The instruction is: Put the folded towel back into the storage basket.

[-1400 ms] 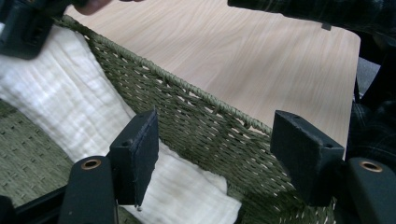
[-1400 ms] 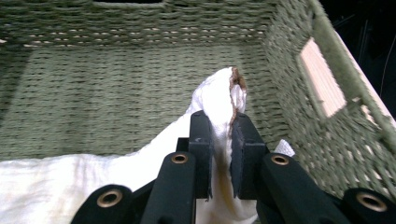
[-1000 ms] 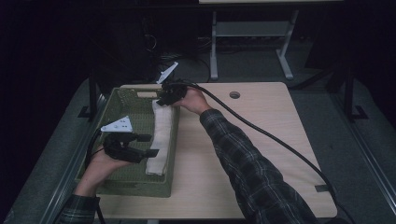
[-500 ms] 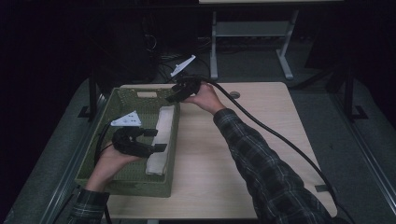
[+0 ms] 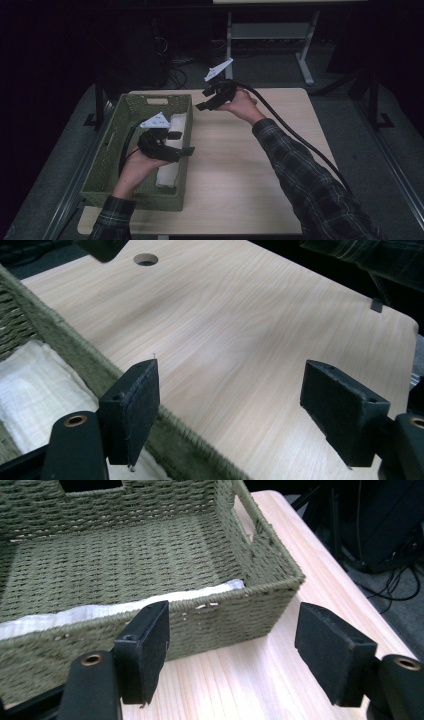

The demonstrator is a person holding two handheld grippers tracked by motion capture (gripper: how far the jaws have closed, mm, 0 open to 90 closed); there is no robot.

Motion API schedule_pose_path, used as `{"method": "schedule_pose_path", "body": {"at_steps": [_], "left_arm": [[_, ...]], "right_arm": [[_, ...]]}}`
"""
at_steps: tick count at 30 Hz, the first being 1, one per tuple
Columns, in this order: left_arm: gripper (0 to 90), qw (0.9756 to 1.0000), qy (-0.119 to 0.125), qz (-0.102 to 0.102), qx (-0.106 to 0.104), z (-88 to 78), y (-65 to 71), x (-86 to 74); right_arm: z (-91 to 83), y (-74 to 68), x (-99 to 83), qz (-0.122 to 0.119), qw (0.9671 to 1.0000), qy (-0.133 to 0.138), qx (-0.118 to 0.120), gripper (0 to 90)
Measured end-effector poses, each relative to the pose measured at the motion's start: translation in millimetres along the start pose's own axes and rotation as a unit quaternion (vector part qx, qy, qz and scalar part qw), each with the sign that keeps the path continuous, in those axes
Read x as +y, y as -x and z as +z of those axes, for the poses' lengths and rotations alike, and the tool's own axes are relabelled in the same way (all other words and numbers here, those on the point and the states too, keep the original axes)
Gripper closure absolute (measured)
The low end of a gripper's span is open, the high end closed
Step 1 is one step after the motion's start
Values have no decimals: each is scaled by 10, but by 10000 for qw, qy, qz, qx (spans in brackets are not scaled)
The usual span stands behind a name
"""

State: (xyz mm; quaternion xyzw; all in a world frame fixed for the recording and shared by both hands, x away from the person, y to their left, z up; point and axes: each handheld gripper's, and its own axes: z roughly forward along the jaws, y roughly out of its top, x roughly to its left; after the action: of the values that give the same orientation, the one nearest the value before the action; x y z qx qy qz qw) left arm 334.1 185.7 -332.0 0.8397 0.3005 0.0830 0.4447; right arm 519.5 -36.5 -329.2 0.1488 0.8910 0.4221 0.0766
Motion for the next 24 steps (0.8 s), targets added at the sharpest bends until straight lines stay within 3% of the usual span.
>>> {"method": "schedule_pose_path", "body": {"at_steps": [9, 13, 24], "left_arm": [[229, 9999, -3, 36, 98, 210, 123, 152], [229, 9999, -7, 50, 138, 329, 205, 221], [229, 9995, -89, 223, 218, 659, 434, 349]], "right_arm": [[-284, 1, -161, 19, 10000, 12, -54, 256], [-433, -15, -269, 68, 9998, 139, -128, 247], [-834, -12, -678, 254, 9984, 162, -483, 214]]}}
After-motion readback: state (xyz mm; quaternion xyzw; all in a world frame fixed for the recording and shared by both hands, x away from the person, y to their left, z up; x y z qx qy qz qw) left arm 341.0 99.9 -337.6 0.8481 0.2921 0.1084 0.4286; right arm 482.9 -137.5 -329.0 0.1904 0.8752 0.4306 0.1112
